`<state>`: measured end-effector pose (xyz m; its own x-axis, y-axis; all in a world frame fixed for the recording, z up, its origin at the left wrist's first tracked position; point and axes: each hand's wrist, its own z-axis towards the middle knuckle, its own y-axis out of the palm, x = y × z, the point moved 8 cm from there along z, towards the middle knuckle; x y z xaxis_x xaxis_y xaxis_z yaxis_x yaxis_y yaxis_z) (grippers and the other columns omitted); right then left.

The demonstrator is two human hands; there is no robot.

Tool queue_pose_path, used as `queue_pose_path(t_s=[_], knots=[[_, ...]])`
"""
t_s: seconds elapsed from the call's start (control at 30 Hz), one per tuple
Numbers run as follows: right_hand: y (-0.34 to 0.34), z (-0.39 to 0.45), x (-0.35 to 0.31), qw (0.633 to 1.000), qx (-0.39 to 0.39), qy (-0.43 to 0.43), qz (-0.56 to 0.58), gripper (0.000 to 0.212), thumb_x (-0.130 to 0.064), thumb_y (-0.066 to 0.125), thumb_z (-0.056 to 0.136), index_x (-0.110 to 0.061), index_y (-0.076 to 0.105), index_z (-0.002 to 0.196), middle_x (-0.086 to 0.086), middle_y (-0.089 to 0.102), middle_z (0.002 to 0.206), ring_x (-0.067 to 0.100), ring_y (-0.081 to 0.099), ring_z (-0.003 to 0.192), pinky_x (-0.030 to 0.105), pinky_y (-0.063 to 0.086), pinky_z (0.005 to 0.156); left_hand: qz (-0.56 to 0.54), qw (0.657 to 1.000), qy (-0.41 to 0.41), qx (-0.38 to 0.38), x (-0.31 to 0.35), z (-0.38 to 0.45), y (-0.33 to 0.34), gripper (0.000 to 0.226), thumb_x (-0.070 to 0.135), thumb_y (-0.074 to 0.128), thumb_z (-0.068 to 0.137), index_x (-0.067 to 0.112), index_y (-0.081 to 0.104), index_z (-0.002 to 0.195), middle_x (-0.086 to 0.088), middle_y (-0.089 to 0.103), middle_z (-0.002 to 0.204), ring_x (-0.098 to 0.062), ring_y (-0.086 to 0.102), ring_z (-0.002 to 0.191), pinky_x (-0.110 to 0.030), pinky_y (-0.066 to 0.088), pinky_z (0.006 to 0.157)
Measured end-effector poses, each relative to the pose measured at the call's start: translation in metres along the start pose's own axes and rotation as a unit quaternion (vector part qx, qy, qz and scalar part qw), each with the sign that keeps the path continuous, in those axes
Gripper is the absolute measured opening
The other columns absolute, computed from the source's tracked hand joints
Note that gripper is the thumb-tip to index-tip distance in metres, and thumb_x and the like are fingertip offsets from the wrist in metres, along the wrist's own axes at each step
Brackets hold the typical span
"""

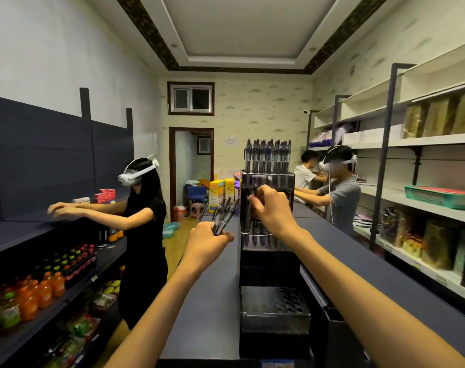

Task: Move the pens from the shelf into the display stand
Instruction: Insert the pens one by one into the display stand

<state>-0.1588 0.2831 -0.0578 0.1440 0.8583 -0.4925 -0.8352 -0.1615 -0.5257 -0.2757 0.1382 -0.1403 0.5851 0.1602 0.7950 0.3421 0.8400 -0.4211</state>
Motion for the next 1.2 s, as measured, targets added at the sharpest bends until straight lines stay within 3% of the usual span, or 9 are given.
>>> queue_pose_path(t_s=[0.13,0.23,0.57,0.63,0.7,0.77,0.87,1.0,1.2], knots=[[0.001,0.004,-0.001,0.999,0.015,-0.002,-0.043,0.023,-0.029,0.066,0.097,-0.006,0.069,0.093,0.009,0.07,0.081,0.025,0.064,0.077,0.031,0.048,0.067,-0.001,1.0,0.002,0.009,0.004,0.004,0.003,0.03,0.026,0.076,0.077,0.02,0.055,0.057,0.011,0.048,0.043,-0.005,0.04,0.043,-0.027,0.035,0.05],[0.013,0.003,0.003,0.996,-0.043,0.009,-0.08,0.025,-0.031,0.069,0.094,-0.008,0.075,0.088,0.011,0.074,0.084,0.028,0.068,0.083,0.032,0.051,0.072,0.001,1.0,0.01,0.005,0.01,0.006,0.007,0.029,0.024,0.075,0.079,0.02,0.055,0.057,0.011,0.048,0.043,-0.005,0.039,0.043,-0.026,0.035,0.049],[0.002,-0.013,0.007,0.996,-0.045,0.007,-0.076,0.039,-0.035,0.063,0.098,-0.008,0.076,0.072,0.006,0.073,0.067,0.02,0.069,0.067,0.034,0.057,0.072,-0.015,0.999,0.027,0.011,0.024,0.008,0.01,0.025,0.021,0.074,0.081,0.017,0.058,0.062,0.009,0.052,0.051,-0.002,0.04,0.043,-0.025,0.034,0.047],[-0.007,-0.014,0.006,0.999,-0.034,0.021,0.006,0.034,-0.029,0.061,0.097,-0.011,0.077,0.074,0.001,0.074,0.068,0.016,0.071,0.069,0.037,0.059,0.076,-0.011,1.0,0.027,0.009,0.027,0.008,0.011,0.025,0.022,0.074,0.082,0.015,0.058,0.064,0.006,0.055,0.056,-0.007,0.046,0.049,-0.026,0.036,0.049],[-0.003,-0.017,0.005,0.98,-0.101,0.063,0.156,0.025,-0.03,0.064,0.095,-0.015,0.079,0.082,-0.001,0.077,0.074,0.012,0.074,0.077,0.035,0.06,0.083,-0.004,1.0,0.029,0.011,0.031,0.008,0.013,0.021,0.024,0.074,0.084,0.009,0.064,0.073,0.0,0.064,0.066,-0.013,0.053,0.059,-0.029,0.041,0.054],[0.004,-0.024,-0.002,0.95,-0.173,0.085,0.244,0.023,-0.036,0.069,0.094,-0.015,0.08,0.092,0.0,0.079,0.083,0.01,0.074,0.08,0.025,0.058,0.076,-0.001,0.999,0.037,0.018,0.036,0.008,0.014,0.017,0.028,0.072,0.084,0.012,0.069,0.081,-0.002,0.068,0.074,-0.016,0.06,0.066,-0.029,0.043,0.056],[-0.001,-0.027,-0.008,0.948,-0.15,0.08,0.269,0.018,-0.029,0.077,0.089,-0.011,0.079,0.092,0.006,0.078,0.083,0.011,0.072,0.074,0.016,0.052,0.062,0.012,0.998,0.057,0.018,0.045,0.006,0.017,0.017,0.034,0.07,0.087,0.017,0.069,0.084,0.001,0.068,0.077,-0.017,0.064,0.074,-0.028,0.043,0.055],[0.006,-0.03,0.001,0.915,-0.136,0.151,0.349,0.016,-0.016,0.074,0.091,-0.002,0.074,0.096,0.014,0.077,0.09,0.015,0.071,0.076,0.027,0.06,0.075,0.043,0.996,0.071,0.01,0.051,0.006,0.02,0.01,0.028,0.066,0.089,0.019,0.066,0.086,0.007,0.064,0.073,-0.006,0.058,0.068,-0.016,0.035,0.047],[0.016,-0.028,0.011,0.878,-0.103,0.202,0.421,0.008,-0.008,0.07,0.093,-0.008,0.069,0.085,0.008,0.076,0.079,0.015,0.074,0.07,0.021,0.059,0.064,0.034,0.994,0.1,-0.002,0.056,0.004,0.024,0.009,0.026,0.067,0.09,0.019,0.067,0.097,0.006,0.067,0.079,-0.008,0.062,0.071,-0.01,0.042,0.051]])
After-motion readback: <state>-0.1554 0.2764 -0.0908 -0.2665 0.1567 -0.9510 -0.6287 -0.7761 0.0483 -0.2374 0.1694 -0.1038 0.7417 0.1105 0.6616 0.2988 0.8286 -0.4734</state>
